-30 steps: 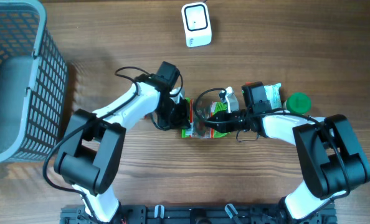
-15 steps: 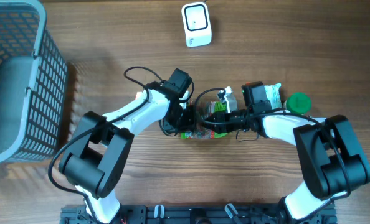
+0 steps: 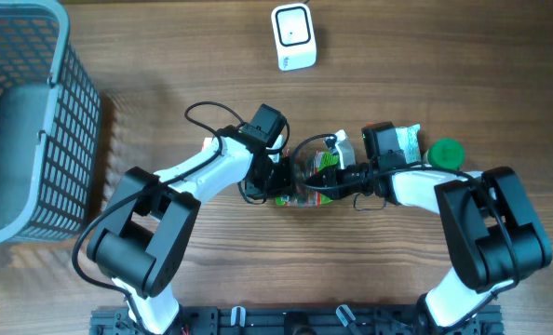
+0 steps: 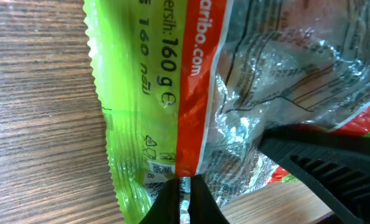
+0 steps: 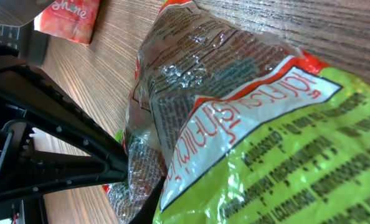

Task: Scan the item barcode
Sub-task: 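Release left gripper and lift candy bag with right gripper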

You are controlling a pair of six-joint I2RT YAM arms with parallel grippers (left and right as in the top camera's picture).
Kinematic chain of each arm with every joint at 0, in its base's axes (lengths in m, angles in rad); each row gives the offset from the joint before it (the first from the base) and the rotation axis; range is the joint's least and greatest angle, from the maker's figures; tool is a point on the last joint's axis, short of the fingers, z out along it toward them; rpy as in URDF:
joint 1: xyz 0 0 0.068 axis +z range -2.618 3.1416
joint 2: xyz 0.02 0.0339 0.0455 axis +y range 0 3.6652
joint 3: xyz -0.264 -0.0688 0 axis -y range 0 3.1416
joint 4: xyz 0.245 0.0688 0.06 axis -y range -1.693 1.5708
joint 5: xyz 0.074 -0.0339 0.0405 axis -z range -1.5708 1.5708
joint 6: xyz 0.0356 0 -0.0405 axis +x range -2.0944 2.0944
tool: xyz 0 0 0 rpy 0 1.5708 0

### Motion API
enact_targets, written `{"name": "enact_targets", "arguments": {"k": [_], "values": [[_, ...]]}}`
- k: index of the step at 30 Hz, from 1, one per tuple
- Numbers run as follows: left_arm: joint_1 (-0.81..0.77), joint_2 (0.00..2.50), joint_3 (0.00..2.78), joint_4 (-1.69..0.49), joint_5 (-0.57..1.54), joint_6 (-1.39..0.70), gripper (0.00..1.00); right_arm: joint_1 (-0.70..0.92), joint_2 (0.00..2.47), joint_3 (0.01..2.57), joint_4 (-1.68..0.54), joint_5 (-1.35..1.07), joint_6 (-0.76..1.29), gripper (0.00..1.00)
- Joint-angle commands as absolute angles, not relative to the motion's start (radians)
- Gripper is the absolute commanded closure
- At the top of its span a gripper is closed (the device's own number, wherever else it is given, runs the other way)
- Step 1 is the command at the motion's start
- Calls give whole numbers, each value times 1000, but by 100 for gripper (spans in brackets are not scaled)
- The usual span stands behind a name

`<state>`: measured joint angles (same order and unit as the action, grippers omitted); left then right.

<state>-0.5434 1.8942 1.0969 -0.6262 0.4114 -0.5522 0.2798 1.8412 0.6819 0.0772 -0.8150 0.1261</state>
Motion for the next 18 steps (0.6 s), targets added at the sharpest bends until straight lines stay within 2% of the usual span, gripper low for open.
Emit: {"name": "enact_targets", "arguments": {"k": [1, 7, 12, 16, 18], "values": [[-512, 1915, 1110, -698, 206, -557, 96, 276, 1881, 670, 63, -806, 139, 95], [-427, 1641, 1138, -813, -8, -554, 96, 211, 1796, 768, -157, -802, 43, 96], [-419, 1440, 1138, -777, -165, -554, 96, 220, 1689, 899, -347, -670, 11, 96], [-384, 1409, 1138, -763, -350, -559, 96, 228, 1582, 1018, -498, -578, -129, 96], [-343, 1409, 1138, -744, -357, -559, 96, 245, 1539, 1066, -542, -489, -183, 96]]}}
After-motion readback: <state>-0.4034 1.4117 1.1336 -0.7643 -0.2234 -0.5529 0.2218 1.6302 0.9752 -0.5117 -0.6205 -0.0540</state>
